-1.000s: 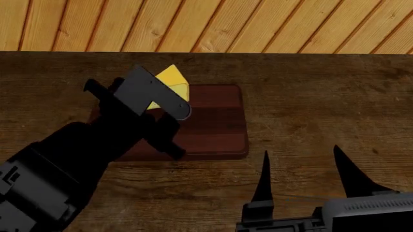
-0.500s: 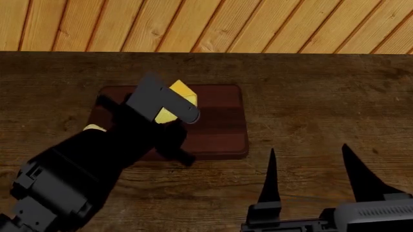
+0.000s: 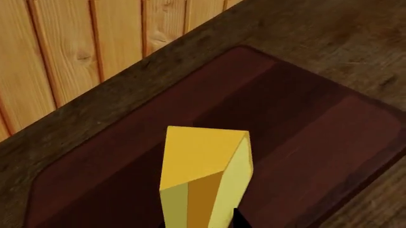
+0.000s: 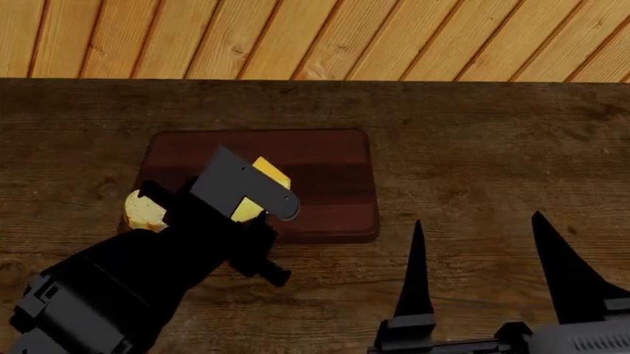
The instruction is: Place the bread and cheese on the cutting board.
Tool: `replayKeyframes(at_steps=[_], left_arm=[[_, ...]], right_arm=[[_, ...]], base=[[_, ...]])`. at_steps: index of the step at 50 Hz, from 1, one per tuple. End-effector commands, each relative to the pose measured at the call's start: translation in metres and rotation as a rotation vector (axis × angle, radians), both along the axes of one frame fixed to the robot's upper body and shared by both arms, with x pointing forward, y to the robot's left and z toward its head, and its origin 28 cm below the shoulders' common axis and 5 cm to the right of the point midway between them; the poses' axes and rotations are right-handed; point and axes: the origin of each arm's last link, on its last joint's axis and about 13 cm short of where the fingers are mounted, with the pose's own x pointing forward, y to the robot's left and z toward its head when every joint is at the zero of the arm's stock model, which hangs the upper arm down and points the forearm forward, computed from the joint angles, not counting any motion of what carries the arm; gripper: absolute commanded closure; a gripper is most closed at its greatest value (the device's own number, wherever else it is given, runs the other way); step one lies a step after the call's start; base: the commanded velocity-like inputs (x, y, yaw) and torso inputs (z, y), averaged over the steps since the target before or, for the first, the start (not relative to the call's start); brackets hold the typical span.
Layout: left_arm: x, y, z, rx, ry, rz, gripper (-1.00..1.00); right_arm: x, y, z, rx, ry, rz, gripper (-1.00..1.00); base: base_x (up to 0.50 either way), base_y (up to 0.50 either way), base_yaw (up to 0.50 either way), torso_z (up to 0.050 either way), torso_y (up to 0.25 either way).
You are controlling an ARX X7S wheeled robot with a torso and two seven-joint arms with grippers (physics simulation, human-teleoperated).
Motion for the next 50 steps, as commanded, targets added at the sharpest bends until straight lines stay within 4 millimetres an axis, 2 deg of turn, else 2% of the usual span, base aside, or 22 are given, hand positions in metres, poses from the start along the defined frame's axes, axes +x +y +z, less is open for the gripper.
replayKeyframes(at_steps=[1,18,19,31,41,50], left_arm=[[-0.008,-0.001,-0.008,0.001,0.029,0.006,1.0],[-0.011,-0.001,-0.01,-0.02,0.031,0.017,1.0],[-0.011,-0.001,-0.009,-0.027,0.03,0.018,-1.0],[-0.014,-0.003,-0.005,-0.029,0.014,-0.002,-1.0],[-0.021,-0.005,0.025,-0.063,-0.065,-0.031,-1.0],[-0.018,0.002,0.034,-0.074,-0.109,0.014,-1.0]], right_arm=[[-0.003,0.001,0.002,0.002,-0.012,0.007,-1.0],[-0.003,0.001,0.003,0.003,-0.014,0.01,-1.0],[-0.003,0.001,0.003,0.003,-0.015,0.01,-1.0],[-0.004,0.001,0.004,0.004,-0.02,0.009,-1.0],[-0.005,0.001,0.005,0.005,-0.024,0.01,-1.0],[-0.006,0.002,0.006,0.004,-0.027,0.011,-1.0]], base=[[0.0,0.0,0.0,0.0,0.0],[0.0,0.0,0.0,0.0,0.0],[0.0,0.0,0.0,0.0,0.0],[0.0,0.0,0.0,0.0,0.0],[0.0,0.0,0.0,0.0,0.0],[0.0,0.0,0.0,0.0,0.0]])
